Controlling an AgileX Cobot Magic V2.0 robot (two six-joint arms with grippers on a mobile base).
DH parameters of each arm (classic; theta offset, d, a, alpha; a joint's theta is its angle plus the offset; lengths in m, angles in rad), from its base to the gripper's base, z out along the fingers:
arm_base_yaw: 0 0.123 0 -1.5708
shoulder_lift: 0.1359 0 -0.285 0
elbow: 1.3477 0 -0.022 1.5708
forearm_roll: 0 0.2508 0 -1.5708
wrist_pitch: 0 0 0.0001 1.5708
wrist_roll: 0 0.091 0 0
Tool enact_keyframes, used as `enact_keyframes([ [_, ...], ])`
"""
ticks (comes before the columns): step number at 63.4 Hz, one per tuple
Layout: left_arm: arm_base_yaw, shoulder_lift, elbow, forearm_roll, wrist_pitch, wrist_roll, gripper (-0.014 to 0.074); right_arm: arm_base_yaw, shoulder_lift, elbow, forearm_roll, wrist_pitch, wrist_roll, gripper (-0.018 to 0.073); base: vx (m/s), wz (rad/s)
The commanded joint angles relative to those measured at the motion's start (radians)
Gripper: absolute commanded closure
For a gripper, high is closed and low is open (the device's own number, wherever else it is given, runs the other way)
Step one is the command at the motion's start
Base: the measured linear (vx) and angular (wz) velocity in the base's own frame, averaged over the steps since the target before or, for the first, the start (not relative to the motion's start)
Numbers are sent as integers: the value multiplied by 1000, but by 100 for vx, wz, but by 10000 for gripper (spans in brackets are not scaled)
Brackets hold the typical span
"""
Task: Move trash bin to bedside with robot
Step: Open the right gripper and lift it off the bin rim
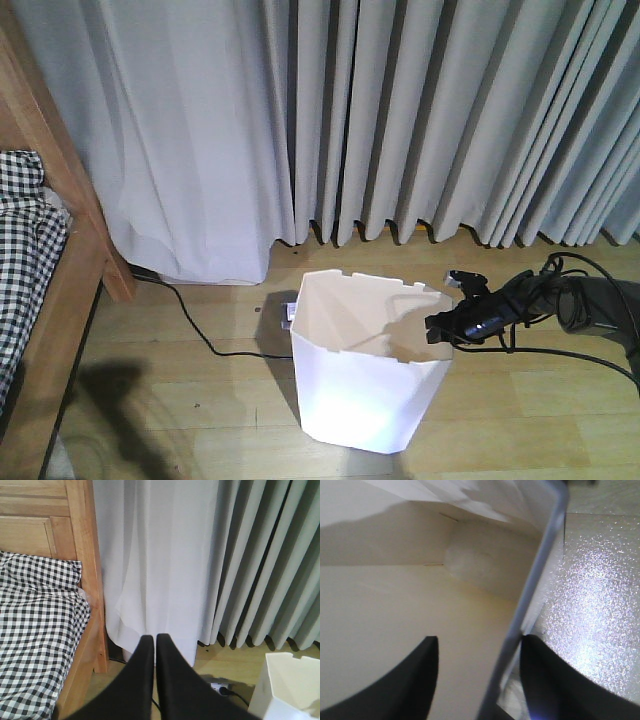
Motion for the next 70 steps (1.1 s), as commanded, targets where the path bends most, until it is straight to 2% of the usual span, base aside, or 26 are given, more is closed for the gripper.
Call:
enact_keyframes([
  [1, -3, -14, 3, -2, -66, -4, 603, 0, -56, -18, 25, 20, -2, 123, 0, 0],
  [14, -3, -14, 3, -2, -66, -4, 603, 0, -56, -18, 18, 6, 11, 34, 0, 0],
  [25, -3, -14, 3, -2, -66, -4, 603, 0, -56, -18, 33, -36, 12, 28, 0, 0],
  [30, -3, -14, 3, -2, -66, -4, 603, 0, -56, -17, 50, -14, 13, 28, 0, 0],
  [43, -3, -14, 3, -2, -66, -4, 603, -2, -56, -17, -29, 16, 14, 28, 0, 0],
  [54, -3, -14, 3, -2, -66, -4, 603, -2, -85, -4, -82, 5, 88, 28, 0, 0],
  [62, -3, -14, 3, -2, -66, -4, 603, 1, -147, 66, -105, -70, 95, 28, 0, 0],
  [70, -3, -14, 3, -2, -66, -4, 603, 1, -248, 234, -79, -238, 93, 28, 0, 0],
])
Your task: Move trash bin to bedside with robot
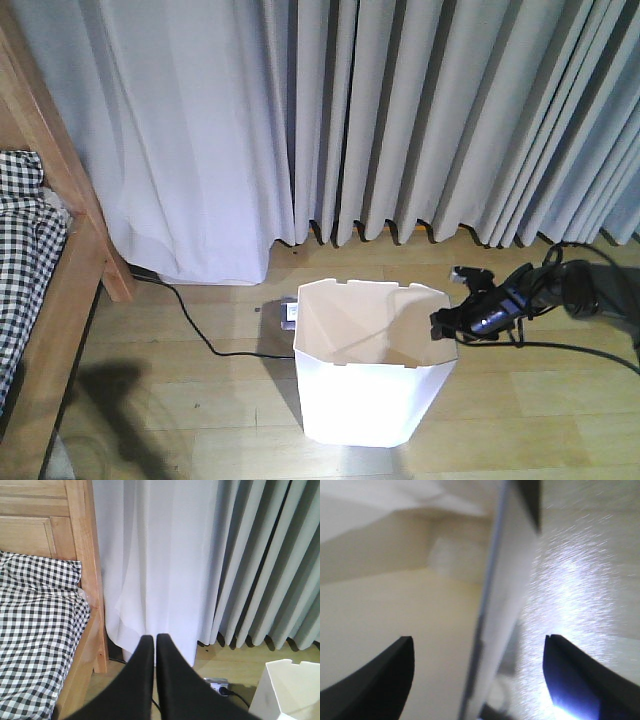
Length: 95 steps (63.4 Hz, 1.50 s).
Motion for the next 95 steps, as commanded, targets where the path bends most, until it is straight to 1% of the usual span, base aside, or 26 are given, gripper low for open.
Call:
enact_keyframes([
  [1, -3, -14, 3, -2, -66, -4, 603, -1, -144, 100, 21, -119, -9, 28, 0, 0],
  [6, -3, -14, 3, -2, -66, -4, 603, 0, -224, 228, 45, -212, -60, 28, 0, 0],
  [10, -3, -14, 3, -2, -66, -4, 603, -1, -282, 308, 65, -244, -117, 28, 0, 0],
  [18, -3, -14, 3, -2, -66, -4, 603, -1, -420, 455, 89, -241, -237, 28, 0, 0],
  [30, -3, -14, 3, -2, -66, -4, 603, -1, -726, 677, 147, -244, -328, 28, 0, 0],
  [44, -3, -14, 3, -2, -66, -4, 603, -1, -1153, 863, 146, -236, -327, 28, 0, 0],
  [55, -3, -14, 3, -2, -66, -4, 603, -1, -1460, 967, 152, -191, -317, 28, 0, 0],
  [68, -3, -14, 3, -2, -66, -4, 603, -1, -1842, 1084, 232, -183, -316, 28, 0, 0],
  [79, -3, -14, 3, -2, -66, -4, 603, -1, -2137, 1203, 349, -192, -316, 28, 0, 0],
  [84, -3, -14, 3, -2, -66, -4, 603, -1, -2272, 1268, 383, -193, -316, 28, 0, 0],
  [95, -3, -14, 3, -2, -66, -4, 603, -1, -2549, 1423, 388, -229, -317, 28, 0, 0],
])
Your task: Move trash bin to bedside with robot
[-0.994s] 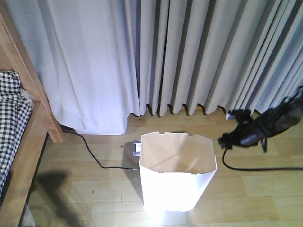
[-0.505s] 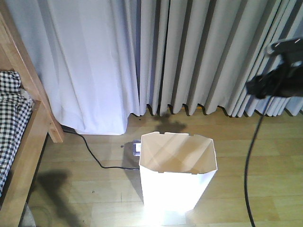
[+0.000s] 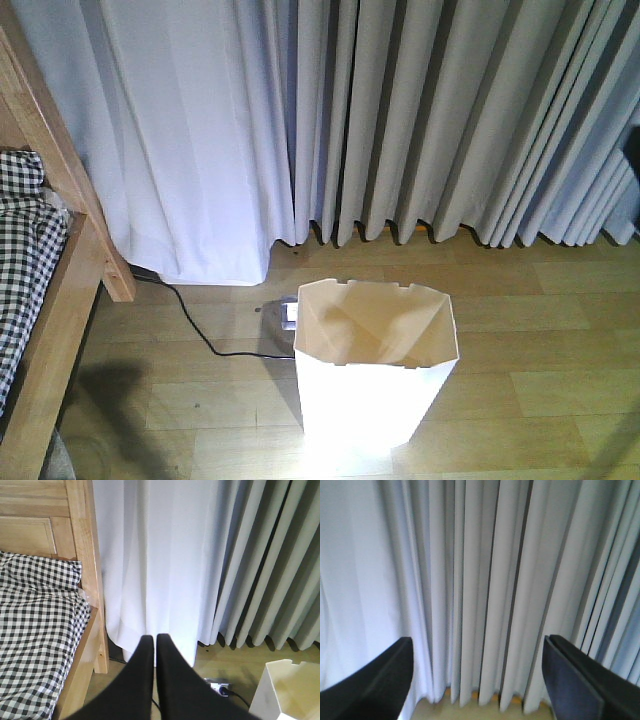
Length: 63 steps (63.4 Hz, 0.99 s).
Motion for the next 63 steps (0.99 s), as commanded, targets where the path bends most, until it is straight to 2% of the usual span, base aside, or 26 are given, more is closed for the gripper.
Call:
enact_keyframes([
  [1, -3, -14, 3, -2, -66, -4, 603, 0, -136, 49, 23, -51, -4, 28, 0, 0],
  [7, -3, -14, 3, -2, -66, -4, 603, 0, -263, 145, 30, -53, -1, 28, 0, 0],
  [18, -3, -14, 3, -2, -66, -4, 603, 13, -392, 286, 108, -7, 0, 28, 0, 0],
  [27, -3, -14, 3, -2, -66, -4, 603, 81, -400, 309, 175, -4, -4, 28, 0, 0],
  [37, -3, -14, 3, -2, -66, -4, 603, 111, -400, 309, 170, -53, -9, 41, 0, 0],
  [41, -3, -14, 3, -2, -66, -4, 603, 111, -400, 309, 161, -85, -10, 88, 0, 0],
  [45, -3, -14, 3, -2, -66, -4, 603, 111, -400, 309, 133, -103, -10, 195, 0, 0],
  [54, -3, -14, 3, -2, -66, -4, 603, 111, -400, 309, 31, -103, -10, 578, 0, 0],
  [63, -3, -14, 3, -2, -66, -4, 603, 111, -400, 309, 28, -127, -9, 570, 0, 0],
])
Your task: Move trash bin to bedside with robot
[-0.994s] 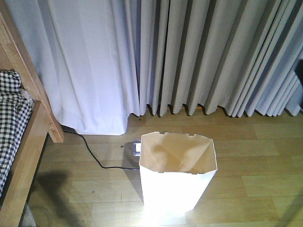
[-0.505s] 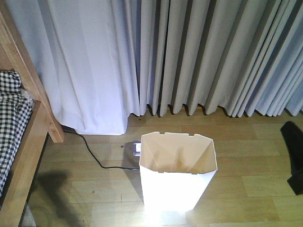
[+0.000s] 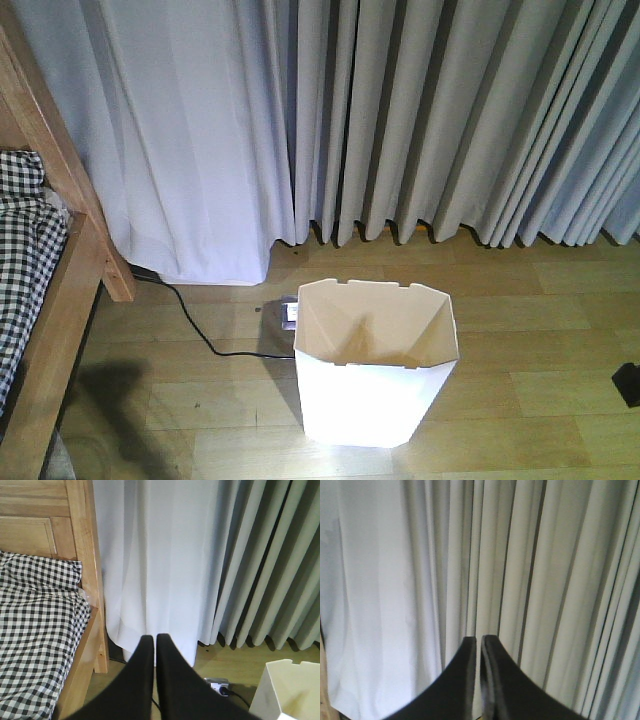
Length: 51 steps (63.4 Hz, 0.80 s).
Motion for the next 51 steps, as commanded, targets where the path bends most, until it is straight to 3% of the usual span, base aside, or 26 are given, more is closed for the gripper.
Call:
enact_keyframes([
  [1, -3, -14, 3, -2, -66, -4, 603, -1, 9, -28, 6, -49, -9, 570, 0, 0],
  [42, -3, -14, 3, -2, -66, -4, 603, -1, 9, -28, 12, -50, -11, 568, 0, 0],
  [47, -3, -14, 3, -2, -66, -4, 603, -3, -6, -30, -51, -66, 23, 568, 0, 0],
  [51, -3, -14, 3, -2, -66, -4, 603, -3, -32, -30, -184, -85, 151, 568, 0, 0],
])
